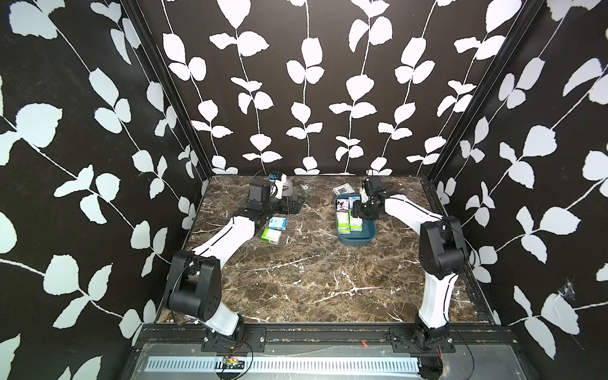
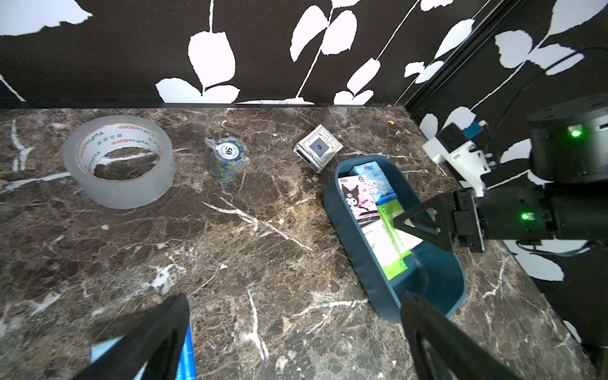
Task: Put the pocket tissues into the storage box
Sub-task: Place the pocket tissues in the storage box, then pick up the pocket tissues from the center of the board.
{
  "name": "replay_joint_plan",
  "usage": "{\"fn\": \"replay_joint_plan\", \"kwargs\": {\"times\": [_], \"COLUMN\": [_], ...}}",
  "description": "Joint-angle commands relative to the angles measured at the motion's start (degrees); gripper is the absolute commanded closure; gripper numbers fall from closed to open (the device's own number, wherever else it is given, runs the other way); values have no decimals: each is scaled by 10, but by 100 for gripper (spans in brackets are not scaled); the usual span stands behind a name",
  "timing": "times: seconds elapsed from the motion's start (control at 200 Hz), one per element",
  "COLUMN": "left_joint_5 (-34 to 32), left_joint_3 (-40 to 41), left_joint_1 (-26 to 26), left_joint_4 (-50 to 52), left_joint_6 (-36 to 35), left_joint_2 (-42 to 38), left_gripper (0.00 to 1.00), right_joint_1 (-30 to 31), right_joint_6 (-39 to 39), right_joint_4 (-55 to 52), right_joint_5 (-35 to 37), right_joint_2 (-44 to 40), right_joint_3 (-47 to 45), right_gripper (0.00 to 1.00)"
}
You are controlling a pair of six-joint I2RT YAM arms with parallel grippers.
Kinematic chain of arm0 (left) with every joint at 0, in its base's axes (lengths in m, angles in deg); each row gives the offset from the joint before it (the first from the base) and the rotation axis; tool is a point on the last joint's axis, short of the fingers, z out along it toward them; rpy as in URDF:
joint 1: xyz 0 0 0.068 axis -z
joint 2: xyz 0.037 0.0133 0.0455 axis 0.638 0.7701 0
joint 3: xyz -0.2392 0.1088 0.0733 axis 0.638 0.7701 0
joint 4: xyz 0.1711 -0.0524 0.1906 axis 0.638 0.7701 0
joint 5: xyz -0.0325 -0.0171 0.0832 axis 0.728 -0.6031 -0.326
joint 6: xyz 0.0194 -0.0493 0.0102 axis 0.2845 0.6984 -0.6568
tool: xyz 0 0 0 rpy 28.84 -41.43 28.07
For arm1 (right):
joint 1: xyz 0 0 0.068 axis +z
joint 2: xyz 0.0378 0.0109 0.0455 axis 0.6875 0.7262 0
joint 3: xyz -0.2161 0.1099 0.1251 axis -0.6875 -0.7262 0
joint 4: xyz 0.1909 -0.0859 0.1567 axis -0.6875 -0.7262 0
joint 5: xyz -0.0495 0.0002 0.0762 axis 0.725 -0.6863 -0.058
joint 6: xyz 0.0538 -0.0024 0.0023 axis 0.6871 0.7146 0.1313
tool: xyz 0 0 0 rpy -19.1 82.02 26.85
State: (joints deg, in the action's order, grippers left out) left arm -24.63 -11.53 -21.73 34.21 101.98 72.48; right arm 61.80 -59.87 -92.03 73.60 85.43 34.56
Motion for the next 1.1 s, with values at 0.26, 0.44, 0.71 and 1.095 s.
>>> {"fn": "replay_joint_plan", "kwargs": {"times": [0.26,0.44,0.71,1.095], "left_joint_5": [-24,-19,-49,-23], "left_joint_3": [-5,28,34,69], "left_joint_1": [-35,-108,-169,-231], "left_joint_4": [30,31,82,65], "left_joint_6": [-6,20,6,27], "left_joint_2": [-25,-49,-81,-107], "left_gripper": [1,1,1,1], "right_joint_1": [22,73,168,243], "right_joint_6": [-29,-59,-99,-133], "right_joint_4": [-4,37,55,50], "right_joint_5": [6,-5,-97,-192], "right_joint_2": [-59,-68,12,171], "right_joint_3": [32,33,113,269], "right_gripper": [43,41,40,40]}}
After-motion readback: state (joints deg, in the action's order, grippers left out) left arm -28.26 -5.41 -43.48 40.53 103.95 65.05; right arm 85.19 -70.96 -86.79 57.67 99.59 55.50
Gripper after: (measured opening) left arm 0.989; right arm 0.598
